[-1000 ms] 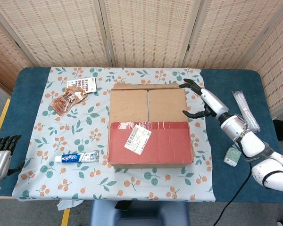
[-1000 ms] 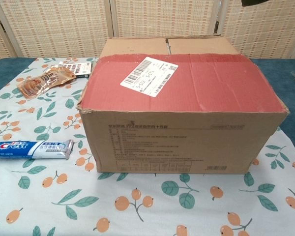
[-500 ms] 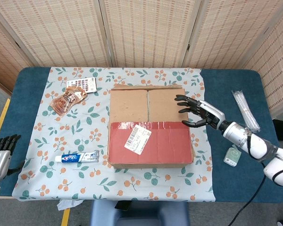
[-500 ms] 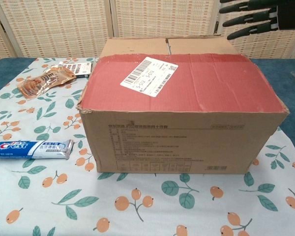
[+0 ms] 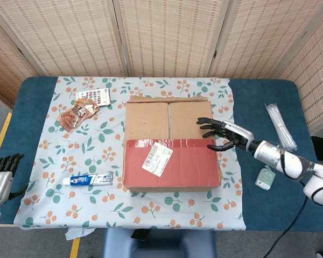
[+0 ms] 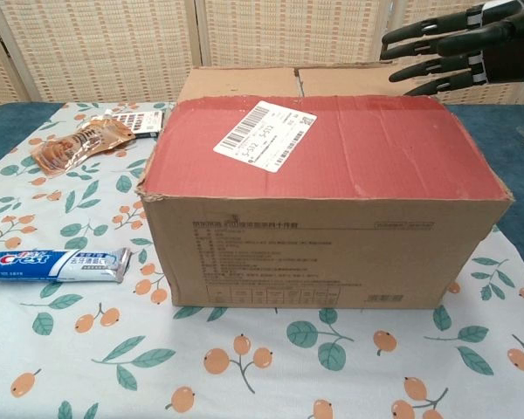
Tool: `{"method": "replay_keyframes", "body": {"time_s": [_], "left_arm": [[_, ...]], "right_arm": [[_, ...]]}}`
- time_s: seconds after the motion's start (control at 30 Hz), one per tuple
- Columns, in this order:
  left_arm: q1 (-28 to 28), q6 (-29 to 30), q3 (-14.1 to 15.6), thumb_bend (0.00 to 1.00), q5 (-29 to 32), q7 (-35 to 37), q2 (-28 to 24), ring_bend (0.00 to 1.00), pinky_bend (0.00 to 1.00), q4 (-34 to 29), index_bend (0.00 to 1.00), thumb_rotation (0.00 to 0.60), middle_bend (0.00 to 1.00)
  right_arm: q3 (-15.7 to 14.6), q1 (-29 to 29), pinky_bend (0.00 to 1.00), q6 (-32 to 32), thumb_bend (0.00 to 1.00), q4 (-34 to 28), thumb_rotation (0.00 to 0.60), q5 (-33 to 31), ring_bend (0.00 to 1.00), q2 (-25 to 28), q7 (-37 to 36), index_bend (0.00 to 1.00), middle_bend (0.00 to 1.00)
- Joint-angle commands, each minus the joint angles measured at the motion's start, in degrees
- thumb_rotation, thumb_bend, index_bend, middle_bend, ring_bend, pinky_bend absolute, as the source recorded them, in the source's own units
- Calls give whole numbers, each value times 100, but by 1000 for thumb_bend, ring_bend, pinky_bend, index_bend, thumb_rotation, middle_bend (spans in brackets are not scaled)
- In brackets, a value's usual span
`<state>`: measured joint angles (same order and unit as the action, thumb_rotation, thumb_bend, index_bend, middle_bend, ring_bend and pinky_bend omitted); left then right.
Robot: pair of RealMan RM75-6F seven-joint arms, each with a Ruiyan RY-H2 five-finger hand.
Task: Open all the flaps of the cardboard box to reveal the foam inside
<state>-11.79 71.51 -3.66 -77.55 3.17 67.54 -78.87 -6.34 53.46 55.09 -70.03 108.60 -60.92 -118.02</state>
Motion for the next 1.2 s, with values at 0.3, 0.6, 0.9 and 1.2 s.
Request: {"method": "replay_keyframes", "body": {"time_s": [0.3, 0.6, 0.9, 1.2], "left_arm": [[-20, -34, 11, 390, 12, -111, 36, 40, 0, 1, 50, 600, 85], [-39, -56, 16, 389, 26, -204, 64, 41, 0, -4, 50, 600, 85], [-35, -20, 28, 389, 3, -276, 75, 41, 0, -31, 52, 600, 84], [-20, 67, 58, 390, -64, -415, 91, 41, 0, -93, 52, 600, 85]], "right_arm": [[-335, -16, 187, 440, 366, -464, 600, -99, 94, 274, 266, 151, 44], [-429, -181, 191, 1058, 367, -1486, 600, -145, 94, 1162, 798, 151, 44], [-465, -442, 191, 1597, 366, -3047, 600, 98, 93, 2344, 1881, 149, 43], [-738, -1095, 192, 1818, 365, -4408, 600, 631, 93, 3040, 3442, 122, 42]]}}
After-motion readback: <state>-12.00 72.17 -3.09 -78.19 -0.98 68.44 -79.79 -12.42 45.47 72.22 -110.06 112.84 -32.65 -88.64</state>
